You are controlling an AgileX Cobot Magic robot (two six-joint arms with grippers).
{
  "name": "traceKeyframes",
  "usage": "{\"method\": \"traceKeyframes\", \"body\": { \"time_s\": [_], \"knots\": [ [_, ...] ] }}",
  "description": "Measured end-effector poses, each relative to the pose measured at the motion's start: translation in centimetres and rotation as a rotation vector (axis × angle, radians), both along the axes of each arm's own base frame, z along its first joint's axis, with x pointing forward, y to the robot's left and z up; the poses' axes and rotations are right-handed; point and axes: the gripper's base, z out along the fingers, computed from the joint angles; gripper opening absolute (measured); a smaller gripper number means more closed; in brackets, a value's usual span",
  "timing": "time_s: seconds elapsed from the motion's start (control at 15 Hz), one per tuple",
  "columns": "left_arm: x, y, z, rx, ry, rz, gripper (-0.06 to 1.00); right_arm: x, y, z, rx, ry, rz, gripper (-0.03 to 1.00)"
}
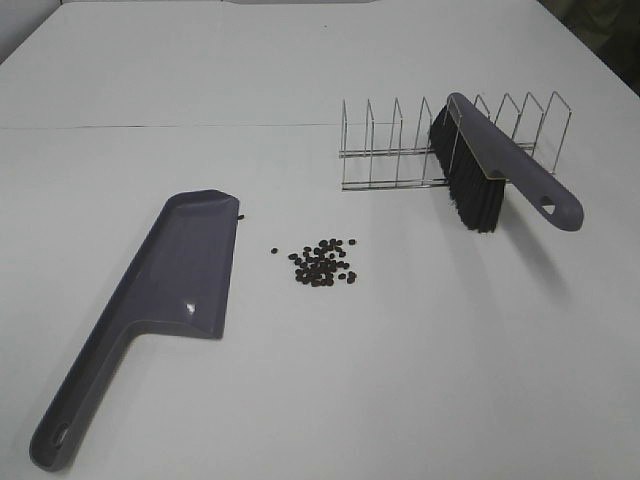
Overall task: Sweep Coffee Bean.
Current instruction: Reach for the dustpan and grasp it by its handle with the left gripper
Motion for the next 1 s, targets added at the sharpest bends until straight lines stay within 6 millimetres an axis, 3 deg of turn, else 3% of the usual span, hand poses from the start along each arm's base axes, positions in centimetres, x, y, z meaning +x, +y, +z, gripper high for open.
{"method": "traceKeyframes", "body": {
  "time_s": [0.33,0.67,0.73,1.0],
  "knots": [
    [6.0,0.2,0.2,-0.017,0.248,0.013,0.95,0.0,0.0,0.0,0.000,0.000,0.000,0.65],
    [8.9,-0.1,-1.3,-0.036,0.398,-0.035,0.95,0.0,0.0,0.0,0.000,0.000,0.000,0.65],
    [10.5,-1.1,-2.1,-0.077,0.441,-0.078,0.95,0.0,0.0,0.0,0.000,0.000,0.000,0.65],
    [13.4,-5.3,-4.5,-0.016,0.517,-0.163,0.95,0.0,0.0,0.0,0.000,0.000,0.000,0.65]
  ]
}}
